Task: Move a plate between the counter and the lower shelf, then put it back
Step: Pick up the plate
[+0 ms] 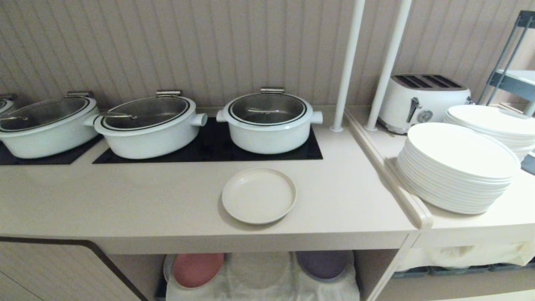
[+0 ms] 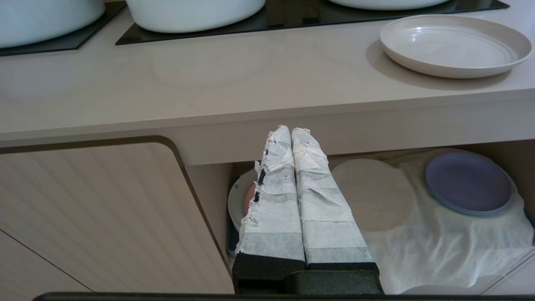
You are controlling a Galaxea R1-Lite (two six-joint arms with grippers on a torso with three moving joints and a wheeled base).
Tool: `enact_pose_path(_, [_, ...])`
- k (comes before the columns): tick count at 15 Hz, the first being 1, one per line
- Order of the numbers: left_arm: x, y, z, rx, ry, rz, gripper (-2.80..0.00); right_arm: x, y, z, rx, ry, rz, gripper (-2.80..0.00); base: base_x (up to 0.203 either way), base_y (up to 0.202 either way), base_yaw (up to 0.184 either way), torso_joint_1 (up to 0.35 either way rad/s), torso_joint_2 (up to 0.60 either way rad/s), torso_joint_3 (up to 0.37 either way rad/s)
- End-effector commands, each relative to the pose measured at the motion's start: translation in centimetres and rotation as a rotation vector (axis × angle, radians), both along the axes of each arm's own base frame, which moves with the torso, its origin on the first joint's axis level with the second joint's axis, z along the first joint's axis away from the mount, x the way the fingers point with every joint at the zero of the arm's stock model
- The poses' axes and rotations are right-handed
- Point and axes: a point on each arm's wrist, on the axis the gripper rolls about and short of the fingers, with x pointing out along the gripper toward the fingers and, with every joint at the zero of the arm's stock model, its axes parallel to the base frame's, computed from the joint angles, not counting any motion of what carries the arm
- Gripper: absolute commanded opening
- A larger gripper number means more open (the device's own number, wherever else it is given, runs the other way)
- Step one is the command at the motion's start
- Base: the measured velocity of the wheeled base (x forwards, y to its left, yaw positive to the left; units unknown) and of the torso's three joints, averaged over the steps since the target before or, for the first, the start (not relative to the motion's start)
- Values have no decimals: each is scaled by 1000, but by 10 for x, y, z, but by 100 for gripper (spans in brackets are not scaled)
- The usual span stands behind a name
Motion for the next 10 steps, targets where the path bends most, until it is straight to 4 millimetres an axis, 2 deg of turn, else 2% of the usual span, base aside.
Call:
enact_pose_path(1, [0, 0, 0, 1, -1, 1, -280, 0, 0, 0, 1, -1, -1, -280, 0, 0, 0, 0, 0, 0])
enact_pose_path(7, [0, 0, 1, 41, -8, -8, -280, 0, 0, 0, 1, -1, -1, -280, 0, 0, 0, 0, 0, 0])
enact_pose_path(10, [-5, -2, 16, 37, -56, -84, -280, 0, 0, 0, 1, -1, -1, -280, 0, 0, 0, 0, 0, 0])
